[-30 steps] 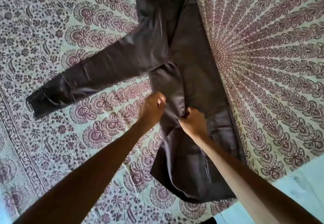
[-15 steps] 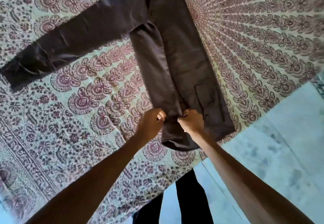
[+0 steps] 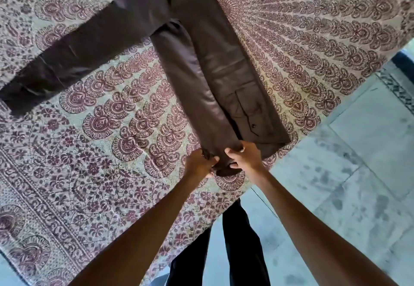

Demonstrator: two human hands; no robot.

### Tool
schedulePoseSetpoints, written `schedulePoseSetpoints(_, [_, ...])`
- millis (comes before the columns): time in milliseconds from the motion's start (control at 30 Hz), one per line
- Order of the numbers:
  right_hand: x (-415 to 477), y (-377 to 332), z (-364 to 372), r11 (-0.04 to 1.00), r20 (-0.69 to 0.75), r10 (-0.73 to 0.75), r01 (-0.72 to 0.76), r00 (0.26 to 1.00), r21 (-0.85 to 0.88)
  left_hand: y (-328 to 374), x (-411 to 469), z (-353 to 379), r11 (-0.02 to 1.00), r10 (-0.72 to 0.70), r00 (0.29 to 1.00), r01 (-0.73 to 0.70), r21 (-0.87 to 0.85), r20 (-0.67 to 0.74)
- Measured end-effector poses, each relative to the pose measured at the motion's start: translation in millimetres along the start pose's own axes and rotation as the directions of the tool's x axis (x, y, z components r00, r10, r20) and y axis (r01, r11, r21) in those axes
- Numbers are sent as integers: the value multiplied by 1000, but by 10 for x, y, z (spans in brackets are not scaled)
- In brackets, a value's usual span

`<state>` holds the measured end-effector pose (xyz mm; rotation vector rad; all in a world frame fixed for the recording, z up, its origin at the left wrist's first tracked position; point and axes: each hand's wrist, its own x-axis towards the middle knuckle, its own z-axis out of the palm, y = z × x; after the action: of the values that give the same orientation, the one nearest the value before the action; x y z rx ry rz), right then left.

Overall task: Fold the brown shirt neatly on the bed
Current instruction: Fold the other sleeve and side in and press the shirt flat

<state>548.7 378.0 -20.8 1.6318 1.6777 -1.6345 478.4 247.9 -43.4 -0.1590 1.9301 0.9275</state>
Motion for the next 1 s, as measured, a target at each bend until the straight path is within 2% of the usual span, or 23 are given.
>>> schedulePoseSetpoints(100, [0,129,-22,999,-56,43,-42,998,23,-70,-104,48,994,-75,987,86,-73,141])
schedulePoseSetpoints(167, [-25,205,-30,997,-84,46,-41,995,65,-75,-159,73,990,-87,979,106,-95,185])
schedulePoseSetpoints(200, [-30,239,-31,995,-79,50,-43,996,91,-83,-161,75,996,-73,985,80,-42,157])
schedulePoseSetpoints(267, [-73,235,-37,994,-105,48,-37,993,102,-67,-108,56,986,12,1000,-15,168,21])
schedulePoseSetpoints(367, [-9,218,-55,995,-226,-63,45,972,-84,58,-37,-19,948,96,986,-49,314,-136])
schedulePoseSetpoints(467, [-22,83,-87,959,-247,-146,76,958,-271,202,-6,-90,905,112,975,-21,424,-190])
schedulePoseSetpoints(567, [-80,1,-106,922,-300,-187,62,935,-382,286,-13,-138,880,175,951,-35,475,-254])
schedulePoseSetpoints(700, [-80,62,-94,918,-334,-137,-6,933,-396,357,-2,-186,845,309,916,-142,516,-255])
schedulePoseSetpoints(833, [-144,-68,-150,827,-402,-238,-33,884,-562,417,110,-254,786,471,866,-324,527,-170])
schedulePoseSetpoints(900, [-146,-212,-175,790,-398,-310,1,864,-613,501,195,-306,772,513,847,-385,505,-140])
schedulePoseSetpoints(1000, [-38,-558,-160,780,-289,-385,141,877,-609,700,364,-460,782,523,835,-392,484,-170])
